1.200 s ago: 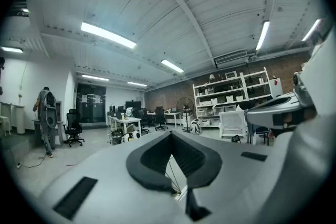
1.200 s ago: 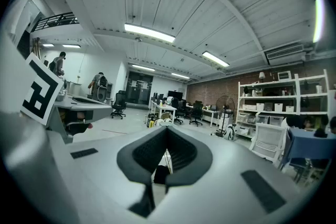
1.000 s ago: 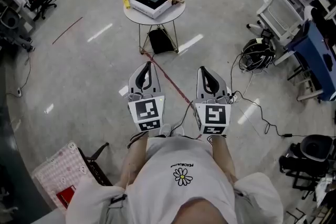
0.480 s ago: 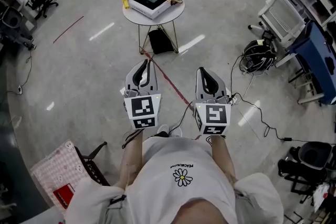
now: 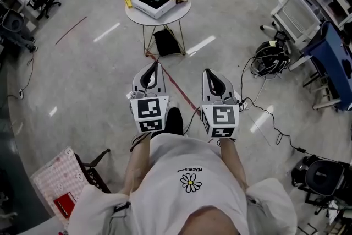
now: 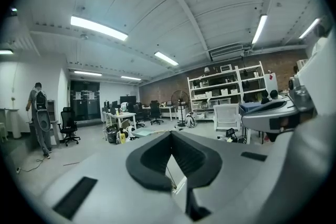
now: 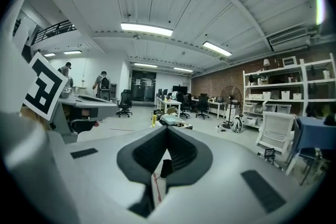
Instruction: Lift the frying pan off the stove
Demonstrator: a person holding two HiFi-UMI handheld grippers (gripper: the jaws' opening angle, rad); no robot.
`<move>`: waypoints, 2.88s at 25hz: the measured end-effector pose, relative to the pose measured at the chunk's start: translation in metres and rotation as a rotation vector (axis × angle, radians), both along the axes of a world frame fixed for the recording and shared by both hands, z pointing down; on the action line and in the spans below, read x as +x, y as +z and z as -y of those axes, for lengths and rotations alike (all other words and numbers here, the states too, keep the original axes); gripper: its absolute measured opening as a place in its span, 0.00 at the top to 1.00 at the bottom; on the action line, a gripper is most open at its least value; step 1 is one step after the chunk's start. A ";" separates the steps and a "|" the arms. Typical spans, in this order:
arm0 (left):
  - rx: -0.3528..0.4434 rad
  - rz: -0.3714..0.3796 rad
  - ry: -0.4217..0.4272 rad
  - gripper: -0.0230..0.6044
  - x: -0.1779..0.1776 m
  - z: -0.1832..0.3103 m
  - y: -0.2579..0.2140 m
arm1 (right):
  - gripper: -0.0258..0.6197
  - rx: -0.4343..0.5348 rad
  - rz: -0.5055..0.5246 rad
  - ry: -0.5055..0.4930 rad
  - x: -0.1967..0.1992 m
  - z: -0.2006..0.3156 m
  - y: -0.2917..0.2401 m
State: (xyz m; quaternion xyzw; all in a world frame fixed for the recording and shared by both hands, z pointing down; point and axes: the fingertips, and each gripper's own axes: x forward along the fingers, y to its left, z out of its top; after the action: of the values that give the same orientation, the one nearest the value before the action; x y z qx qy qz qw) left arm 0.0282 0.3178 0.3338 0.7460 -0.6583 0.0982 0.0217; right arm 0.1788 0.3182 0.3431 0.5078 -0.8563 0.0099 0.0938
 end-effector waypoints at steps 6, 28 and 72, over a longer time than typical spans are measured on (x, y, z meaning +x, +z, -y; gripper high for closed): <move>0.051 -0.036 0.000 0.96 -0.005 0.044 -0.006 | 0.96 0.044 0.012 0.018 0.007 0.034 -0.006; 0.001 -0.083 -0.001 0.96 -0.067 0.332 0.018 | 0.96 -0.058 -0.076 0.059 -0.047 0.320 0.025; -0.098 -0.095 -0.166 0.96 -0.141 0.538 0.065 | 0.96 -0.212 -0.008 -0.112 -0.125 0.548 0.072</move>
State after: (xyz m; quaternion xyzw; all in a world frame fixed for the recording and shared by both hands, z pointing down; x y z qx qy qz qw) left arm -0.1125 -0.2205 0.3991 0.6908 -0.7105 0.0927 0.0971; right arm 0.0537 -0.2295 0.4155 0.4465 -0.8771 0.0930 0.1508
